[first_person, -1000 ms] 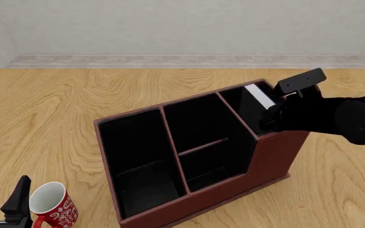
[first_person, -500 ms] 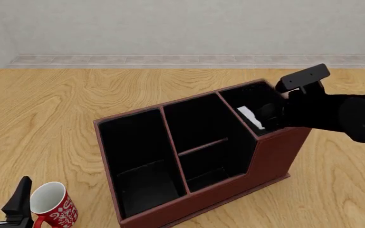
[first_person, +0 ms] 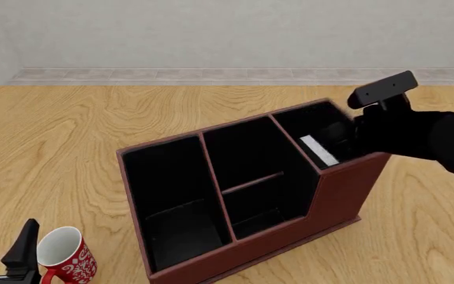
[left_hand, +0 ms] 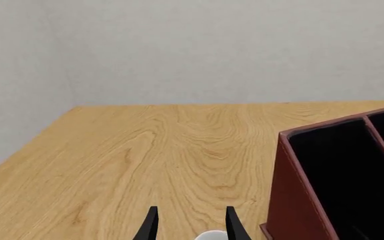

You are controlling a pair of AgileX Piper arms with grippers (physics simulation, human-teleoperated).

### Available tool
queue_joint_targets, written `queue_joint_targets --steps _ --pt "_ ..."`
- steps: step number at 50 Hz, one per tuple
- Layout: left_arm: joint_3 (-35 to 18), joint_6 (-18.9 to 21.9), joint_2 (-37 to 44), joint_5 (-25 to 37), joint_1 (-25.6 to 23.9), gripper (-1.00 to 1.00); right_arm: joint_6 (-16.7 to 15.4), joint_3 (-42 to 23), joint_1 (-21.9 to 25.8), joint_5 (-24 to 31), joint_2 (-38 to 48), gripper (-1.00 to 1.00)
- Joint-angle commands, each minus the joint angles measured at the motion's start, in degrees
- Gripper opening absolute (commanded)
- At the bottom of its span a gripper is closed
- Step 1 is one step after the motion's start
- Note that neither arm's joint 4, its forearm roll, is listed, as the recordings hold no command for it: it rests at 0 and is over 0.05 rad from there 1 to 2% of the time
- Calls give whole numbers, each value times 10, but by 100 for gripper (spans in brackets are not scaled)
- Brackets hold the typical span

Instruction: Pick up the book and place it in the right compartment of the caddy.

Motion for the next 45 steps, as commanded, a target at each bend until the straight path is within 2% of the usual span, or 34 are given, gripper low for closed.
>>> queue_joint_targets --steps 1,11,23,33,45 --pt "-3 0 0 2 -2 100 -10 -24 5 27 -27 100" --pt "-5 3 1 2 -7 100 -35 -50 11 72 -80 100" --pt "-9 9 1 4 -6 100 -62 -48 23 104 -156 100" --pt "-14 7 1 6 -9 100 -71 -43 39 124 -218 100" --pt "-29 9 0 15 -6 100 -78 -6 58 149 -312 100"
